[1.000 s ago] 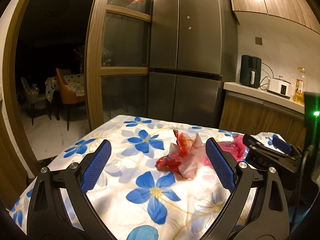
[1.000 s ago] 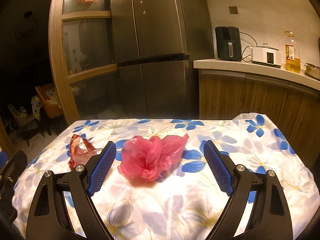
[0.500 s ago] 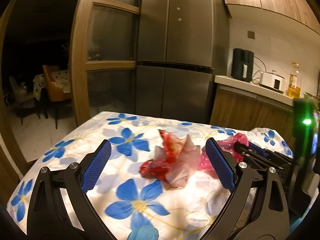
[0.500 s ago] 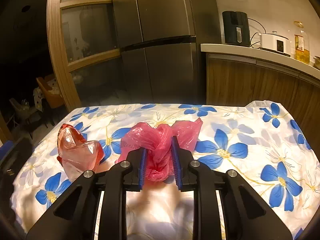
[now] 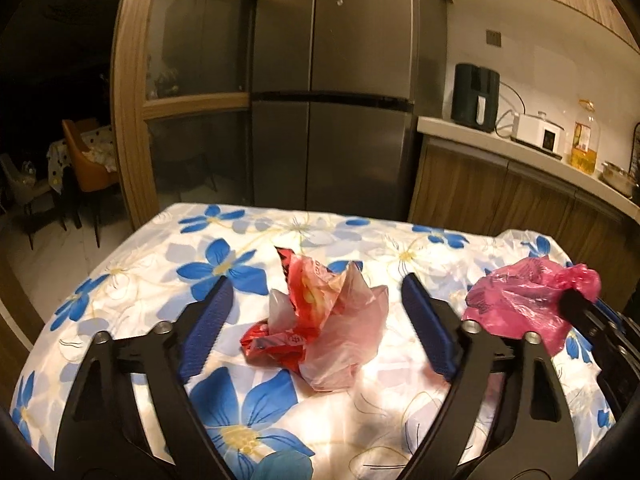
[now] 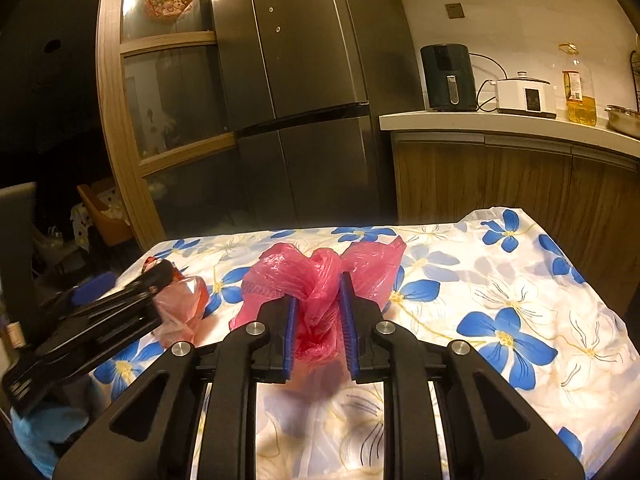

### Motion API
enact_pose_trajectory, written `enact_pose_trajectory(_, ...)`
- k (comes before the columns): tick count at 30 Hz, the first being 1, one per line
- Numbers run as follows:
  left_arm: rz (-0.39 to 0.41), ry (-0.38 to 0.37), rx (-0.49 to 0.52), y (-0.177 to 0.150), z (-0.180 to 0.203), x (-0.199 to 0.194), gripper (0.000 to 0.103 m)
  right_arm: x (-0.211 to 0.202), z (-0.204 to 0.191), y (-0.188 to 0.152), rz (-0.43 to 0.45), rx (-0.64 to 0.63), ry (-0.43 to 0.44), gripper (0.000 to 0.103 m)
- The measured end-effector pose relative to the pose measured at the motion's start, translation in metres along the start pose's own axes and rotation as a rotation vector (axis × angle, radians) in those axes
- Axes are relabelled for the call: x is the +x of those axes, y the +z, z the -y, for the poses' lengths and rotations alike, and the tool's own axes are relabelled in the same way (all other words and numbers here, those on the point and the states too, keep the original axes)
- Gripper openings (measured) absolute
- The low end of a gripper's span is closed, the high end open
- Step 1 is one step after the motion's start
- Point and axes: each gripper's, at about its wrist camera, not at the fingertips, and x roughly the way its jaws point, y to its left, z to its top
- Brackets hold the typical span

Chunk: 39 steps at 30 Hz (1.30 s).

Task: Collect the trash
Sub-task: 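Grasp the red-and-clear bag with the left tool while the right grasps the pink bag, then carry the red-and-clear bag and pink bag over the black bin with both tools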

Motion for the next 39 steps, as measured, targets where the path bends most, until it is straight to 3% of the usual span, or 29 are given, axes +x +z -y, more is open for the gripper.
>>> enact_pose_trajectory(5,-0.038,-0.007,-0.005,-0.003,-0.002,0.008,0.067,-0.004,0.001,0.000,0.007,-0.010,0.004,0.021)
enact_pose_trajectory(9,-0.061,-0.038,0.015,-0.006,0.002,0.010,0.045,-0.007,0.003,-0.001,0.010,-0.009,0.007,0.021)
enact_pose_trajectory(16,-0.061,-0.051,0.051,-0.010,0.008,0.004,0.023,-0.016,0.007,-0.001,0.018,-0.001,0.003,0.020)
enact_pose_trajectory(24,-0.028,-0.068,0.012,-0.013,0.006,-0.023,0.018,-0.035,0.015,0.001,0.042,0.001,0.003,0.020)
enact_pose_trajectory(39,0.079,-0.147,0.031,-0.007,0.063,-0.109,0.018,-0.113,0.049,0.010,0.117,0.009,-0.043,0.019)
